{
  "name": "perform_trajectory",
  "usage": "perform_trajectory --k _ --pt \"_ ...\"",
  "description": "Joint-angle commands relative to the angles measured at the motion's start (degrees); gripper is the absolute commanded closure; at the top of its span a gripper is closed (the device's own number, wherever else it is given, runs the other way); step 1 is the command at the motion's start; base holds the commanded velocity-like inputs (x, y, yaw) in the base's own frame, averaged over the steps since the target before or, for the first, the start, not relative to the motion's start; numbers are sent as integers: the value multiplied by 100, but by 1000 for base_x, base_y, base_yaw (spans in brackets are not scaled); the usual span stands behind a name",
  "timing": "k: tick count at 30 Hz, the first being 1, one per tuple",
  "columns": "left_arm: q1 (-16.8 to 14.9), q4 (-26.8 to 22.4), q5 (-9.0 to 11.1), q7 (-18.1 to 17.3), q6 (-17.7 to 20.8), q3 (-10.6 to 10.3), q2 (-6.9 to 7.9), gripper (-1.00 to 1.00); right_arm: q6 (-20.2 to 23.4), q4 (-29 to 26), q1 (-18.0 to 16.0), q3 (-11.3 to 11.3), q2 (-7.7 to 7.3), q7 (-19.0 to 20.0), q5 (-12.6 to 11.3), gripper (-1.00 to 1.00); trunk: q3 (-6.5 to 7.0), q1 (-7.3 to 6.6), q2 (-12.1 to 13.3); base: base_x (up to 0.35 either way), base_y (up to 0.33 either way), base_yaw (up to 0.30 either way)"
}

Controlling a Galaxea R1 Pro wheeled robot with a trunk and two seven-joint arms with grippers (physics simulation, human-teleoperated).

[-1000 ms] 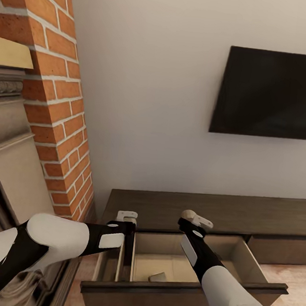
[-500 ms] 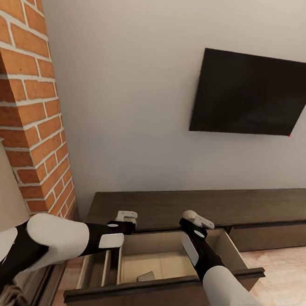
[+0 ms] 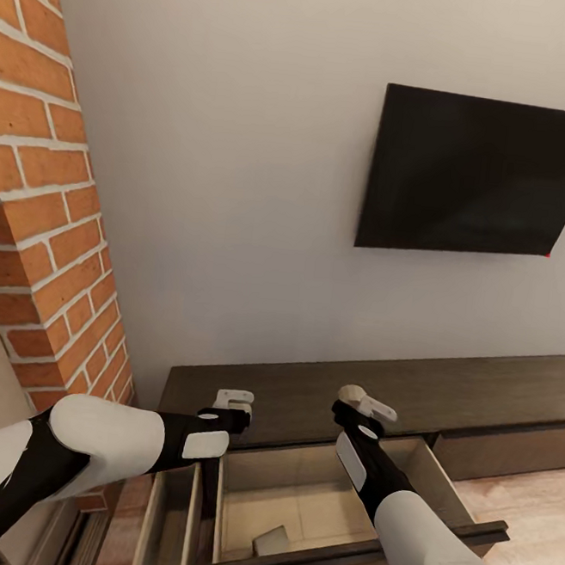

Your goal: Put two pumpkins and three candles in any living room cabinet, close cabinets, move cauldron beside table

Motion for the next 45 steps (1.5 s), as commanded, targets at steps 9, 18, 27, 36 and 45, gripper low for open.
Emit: perform_trajectory --k 9,18,27,36,45 --pt "-12 83 51 -221 1154 239 -490 100 1456 -156 -3 -549 -231 -192 -124 100 -6 0 -3 1 0 0" --pt "-13 -58 51 -299 1432 653 -643 100 2357 -750 -3 -1278 -276 -439 -201 100 -6 0 -3 0 0 0" --pt "-13 -76 51 -427 2341 837 -643 100 3798 -800 -3 -1312 -277 -764 -216 100 -6 0 -3 0 0 0" --pt "-13 -57 51 -406 2726 1116 -643 100 4547 -807 -9 -1330 -444 -843 -475 100 -6 0 -3 0 0 0" --pt "-13 1011 51 -520 3712 1463 -643 100 4891 -807 -5 -1324 -593 -785 -1108 100 -6 0 -3 0 0 0"
